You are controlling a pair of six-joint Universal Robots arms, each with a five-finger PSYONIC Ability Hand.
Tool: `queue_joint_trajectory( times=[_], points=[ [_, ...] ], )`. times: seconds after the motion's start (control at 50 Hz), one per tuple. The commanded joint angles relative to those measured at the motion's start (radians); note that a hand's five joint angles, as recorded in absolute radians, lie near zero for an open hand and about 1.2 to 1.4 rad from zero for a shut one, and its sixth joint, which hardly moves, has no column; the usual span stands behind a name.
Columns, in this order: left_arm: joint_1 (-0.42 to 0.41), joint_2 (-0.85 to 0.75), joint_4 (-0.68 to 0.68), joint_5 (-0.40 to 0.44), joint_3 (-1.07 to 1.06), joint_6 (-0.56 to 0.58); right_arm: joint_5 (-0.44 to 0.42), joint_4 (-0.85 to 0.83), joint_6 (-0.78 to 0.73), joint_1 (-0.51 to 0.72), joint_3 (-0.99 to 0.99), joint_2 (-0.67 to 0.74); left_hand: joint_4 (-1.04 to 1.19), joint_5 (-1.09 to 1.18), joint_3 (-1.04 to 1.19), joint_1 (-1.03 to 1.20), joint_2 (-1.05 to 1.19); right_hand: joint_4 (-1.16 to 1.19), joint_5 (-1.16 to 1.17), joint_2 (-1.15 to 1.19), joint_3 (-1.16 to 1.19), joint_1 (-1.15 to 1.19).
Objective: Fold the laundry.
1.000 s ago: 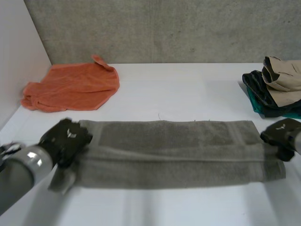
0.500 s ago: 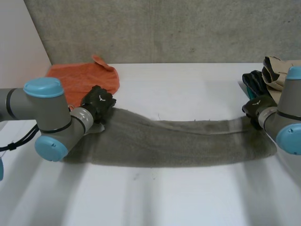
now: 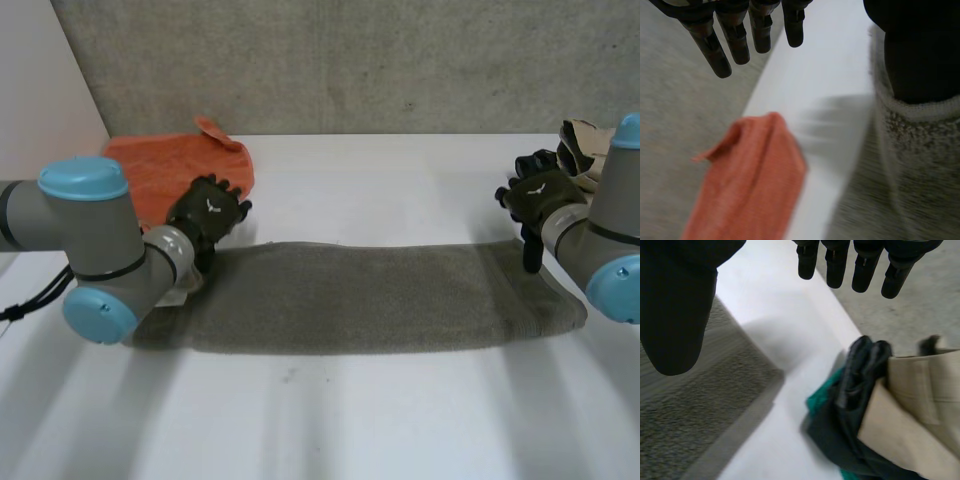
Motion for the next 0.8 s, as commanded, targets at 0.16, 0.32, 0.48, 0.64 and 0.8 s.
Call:
queue_joint_trajectory(
  times=[0.16,0.32,0.48,0.64,0.8],
  points=[
    [0.029,-0.003,0.036,-0.022,-0.064,-0.03,-0.053,-0.012,0.007,-0.012,0.169,0.007,0.024,-0.002,0.013,0.034,0.017,-0.039,-0.049,-0.035,-0.037,-0.05],
    [0.073,-0.104,0.183,-0.111,0.086,0.015,-0.056,-0.055,0.007,-0.013,0.284,-0.076,0.033,0.007,0.022,0.043,0.026,-0.039,-0.049,-0.035,-0.037,-0.05],
    [0.087,-0.112,0.197,-0.074,0.109,0.036,-0.061,-0.078,0.007,-0.018,0.339,-0.116,0.021,-0.004,0.01,0.031,0.014,-0.039,-0.049,-0.035,-0.037,-0.05],
    [0.064,-0.038,0.183,-0.028,0.014,0.021,-0.119,-0.063,0.004,-0.054,0.373,-0.188,0.009,-0.016,-0.002,0.019,0.002,-0.039,-0.049,-0.035,-0.037,-0.05],
    [0.078,0.008,0.18,0.078,-0.03,0.016,-0.208,-0.023,-0.007,-0.136,0.402,-0.231,0.003,-0.022,-0.008,0.013,-0.004,-0.039,-0.049,-0.035,-0.037,-0.05]
  ],
)
